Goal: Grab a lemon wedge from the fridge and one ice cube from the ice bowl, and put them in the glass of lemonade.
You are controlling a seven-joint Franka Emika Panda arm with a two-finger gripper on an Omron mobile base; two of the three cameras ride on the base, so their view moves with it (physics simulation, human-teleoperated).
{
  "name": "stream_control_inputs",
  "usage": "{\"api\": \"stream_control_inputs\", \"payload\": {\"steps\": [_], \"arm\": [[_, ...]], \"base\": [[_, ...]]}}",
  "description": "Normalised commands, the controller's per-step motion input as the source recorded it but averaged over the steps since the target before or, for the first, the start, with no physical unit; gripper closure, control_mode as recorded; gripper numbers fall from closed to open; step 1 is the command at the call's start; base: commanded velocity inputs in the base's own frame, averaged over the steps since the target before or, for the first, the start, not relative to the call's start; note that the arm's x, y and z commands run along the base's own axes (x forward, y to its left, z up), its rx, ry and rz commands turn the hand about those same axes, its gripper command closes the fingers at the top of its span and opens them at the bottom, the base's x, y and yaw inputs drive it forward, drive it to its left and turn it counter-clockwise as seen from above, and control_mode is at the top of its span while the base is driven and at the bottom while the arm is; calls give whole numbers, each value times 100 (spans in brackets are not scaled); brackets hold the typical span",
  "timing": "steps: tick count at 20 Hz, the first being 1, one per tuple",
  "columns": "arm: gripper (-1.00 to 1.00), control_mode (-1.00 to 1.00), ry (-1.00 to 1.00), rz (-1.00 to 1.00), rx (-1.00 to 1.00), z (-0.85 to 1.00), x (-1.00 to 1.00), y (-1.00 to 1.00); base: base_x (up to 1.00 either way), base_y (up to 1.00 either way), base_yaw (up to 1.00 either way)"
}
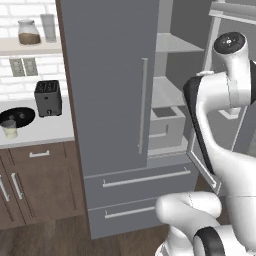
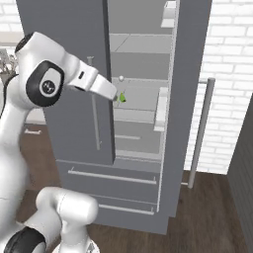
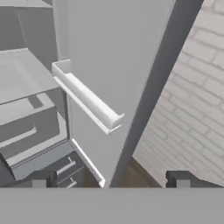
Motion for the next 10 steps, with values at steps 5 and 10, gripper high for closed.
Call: {"api": "stream_control_inputs", "payload": {"steps": [5,10], "arm": [[-100,-100,-12,56,31,-60,0,92],[-100,-100,-7,53,25,-6,-14,82]], "base": [[0,0,0],[0,0,0]]}}
